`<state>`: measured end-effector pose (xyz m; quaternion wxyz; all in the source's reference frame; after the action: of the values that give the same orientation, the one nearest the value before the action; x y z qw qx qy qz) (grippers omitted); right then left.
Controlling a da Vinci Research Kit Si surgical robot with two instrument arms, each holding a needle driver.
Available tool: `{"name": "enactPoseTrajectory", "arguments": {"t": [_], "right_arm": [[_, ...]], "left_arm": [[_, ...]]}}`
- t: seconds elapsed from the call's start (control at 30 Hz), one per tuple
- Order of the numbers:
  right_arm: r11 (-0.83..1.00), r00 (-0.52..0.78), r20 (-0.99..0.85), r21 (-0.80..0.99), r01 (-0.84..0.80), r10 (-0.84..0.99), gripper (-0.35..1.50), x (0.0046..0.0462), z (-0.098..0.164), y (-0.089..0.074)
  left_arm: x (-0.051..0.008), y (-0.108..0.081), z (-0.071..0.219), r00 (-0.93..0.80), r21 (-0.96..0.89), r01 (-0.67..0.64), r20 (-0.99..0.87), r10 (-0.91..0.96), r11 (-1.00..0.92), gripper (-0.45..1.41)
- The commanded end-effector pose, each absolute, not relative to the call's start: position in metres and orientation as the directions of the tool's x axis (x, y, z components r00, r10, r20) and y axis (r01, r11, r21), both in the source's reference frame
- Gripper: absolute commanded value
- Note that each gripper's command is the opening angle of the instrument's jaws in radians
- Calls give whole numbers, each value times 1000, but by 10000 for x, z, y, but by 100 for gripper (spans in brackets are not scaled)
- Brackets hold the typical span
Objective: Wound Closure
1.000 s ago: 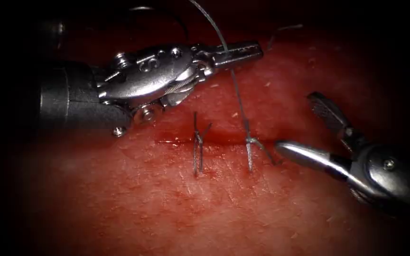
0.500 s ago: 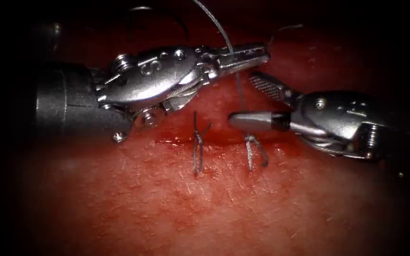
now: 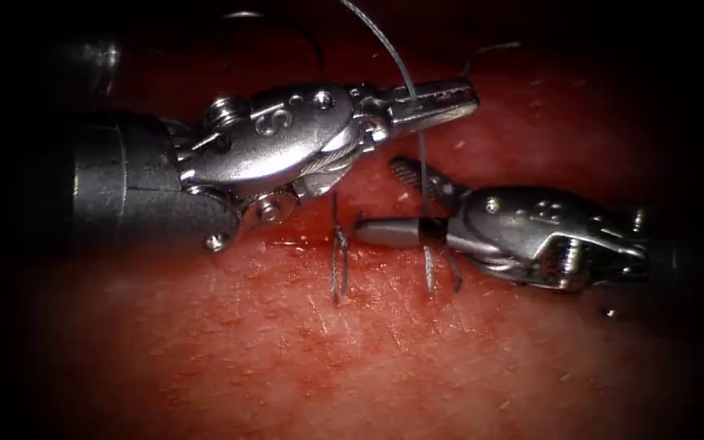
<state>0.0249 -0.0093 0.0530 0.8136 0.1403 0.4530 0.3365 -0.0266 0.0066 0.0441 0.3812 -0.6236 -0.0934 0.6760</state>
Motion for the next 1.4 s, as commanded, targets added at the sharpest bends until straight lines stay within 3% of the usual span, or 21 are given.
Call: {"name": "enactPoseTrajectory", "arguments": {"t": [0.03, 0.5, 0.73, 0.8, 0.83, 0.87, 0.9, 1.0, 1.2, 1.23, 1.27, 1.3, 1.33, 1.4], "right_arm": [[735, 361, -645, 531, -422, 674, 121, 260, 537, -98], [724, 318, -661, 535, -435, 680, 116, 269, 531, -91], [721, 300, -668, 538, -437, 681, 103, 269, 525, -88], [722, 301, -669, 538, -436, 680, 81, 269, 525, -89], [722, 303, -669, 533, -442, 679, 51, 268, 526, -90], [727, 308, -673, 522, -447, 673, -13, 267, 526, -93], [738, 318, -682, 505, -447, 659, -35, 265, 526, -94], [772, 368, -707, 405, -489, 604, -35, 262, 523, -91], [771, 359, -723, 371, -518, 590, -35, 260, 517, -86], [770, 350, -728, 374, -517, 589, -30, 259, 517, -84], [770, 344, -732, 377, -515, 588, 20, 259, 517, -83], [771, 336, -736, 386, -506, 588, 88, 258, 516, -80], [773, 330, -738, 394, -497, 589, 131, 256, 515, -77], [770, 311, -747, 398, -498, 587, 148, 249, 510, -73]], "left_arm": [[-272, 67, 444, 69, -602, -397, -773, 631, -693, -45], [-276, 61, 440, 62, -604, -380, -772, 633, -700, -45], [-278, 58, 439, 63, -605, -376, -772, 632, -702, -45], [-277, 58, 438, 63, -605, -374, -772, 632, -702, -45], [-277, 58, 438, 63, -606, -374, -772, 632, -703, -45], [-277, 57, 438, 64, -606, -373, -772, 632, -703, -45], [-277, 57, 437, 64, -606, -372, -772, 632, -703, -45], [-277, 56, 435, 64, -607, -370, -772, 632, -704, -45], [-271, 58, 425, 68, -616, -359, -766, 639, -701, -45], [-270, 58, 423, 69, -618, -356, -765, 640, -700, -45], [-268, 59, 421, 66, -620, -353, -763, 643, -700, -45], [-265, 59, 419, 70, -623, -348, -763, 643, -701, -45], [-262, 58, 418, 72, -623, -348, -762, 643, -700, -45], [-255, 56, 416, 74, -623, -350, -763, 642, -699, -45]]}}
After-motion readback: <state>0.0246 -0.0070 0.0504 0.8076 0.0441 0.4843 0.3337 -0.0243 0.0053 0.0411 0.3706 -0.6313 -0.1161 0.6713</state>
